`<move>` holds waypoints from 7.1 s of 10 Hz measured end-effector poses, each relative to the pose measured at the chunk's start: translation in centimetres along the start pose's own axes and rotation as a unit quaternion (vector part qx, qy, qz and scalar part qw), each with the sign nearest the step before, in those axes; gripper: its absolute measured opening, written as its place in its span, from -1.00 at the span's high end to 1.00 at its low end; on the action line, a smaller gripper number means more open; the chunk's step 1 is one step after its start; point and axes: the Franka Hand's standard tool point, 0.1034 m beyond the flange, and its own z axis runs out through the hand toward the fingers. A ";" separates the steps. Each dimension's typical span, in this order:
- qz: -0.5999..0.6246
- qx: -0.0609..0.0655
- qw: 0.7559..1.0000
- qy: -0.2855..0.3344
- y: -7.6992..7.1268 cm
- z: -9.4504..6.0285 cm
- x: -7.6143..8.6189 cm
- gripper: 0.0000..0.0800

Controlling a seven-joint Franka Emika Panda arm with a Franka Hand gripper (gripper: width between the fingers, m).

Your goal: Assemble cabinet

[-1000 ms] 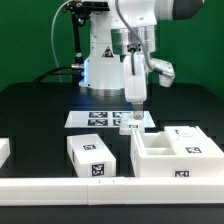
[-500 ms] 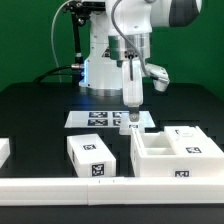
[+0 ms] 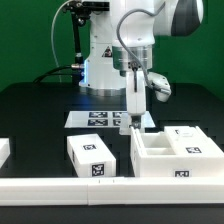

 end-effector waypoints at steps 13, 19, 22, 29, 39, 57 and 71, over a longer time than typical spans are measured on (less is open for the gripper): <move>-0.033 0.000 0.999 -0.006 -0.2 -0.3 -0.8 0.84; -0.082 -0.006 0.996 -0.030 -1.1 -2.4 -5.2 0.84; -0.094 -0.008 0.995 -0.033 -2.3 -2.9 -6.1 0.84; -0.103 0.007 0.994 -0.035 -4.1 -5.0 -5.7 0.84; -0.097 0.023 0.995 -0.031 -7.3 -5.8 -3.5 0.84; -0.118 0.023 0.992 -0.037 -9.1 -5.4 -4.4 0.84; -0.210 0.044 0.976 -0.026 -12.4 -5.3 -4.3 0.94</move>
Offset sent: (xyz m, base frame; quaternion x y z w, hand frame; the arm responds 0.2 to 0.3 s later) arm 0.0000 0.0000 0.0000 0.0000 0.0000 0.0000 1.0000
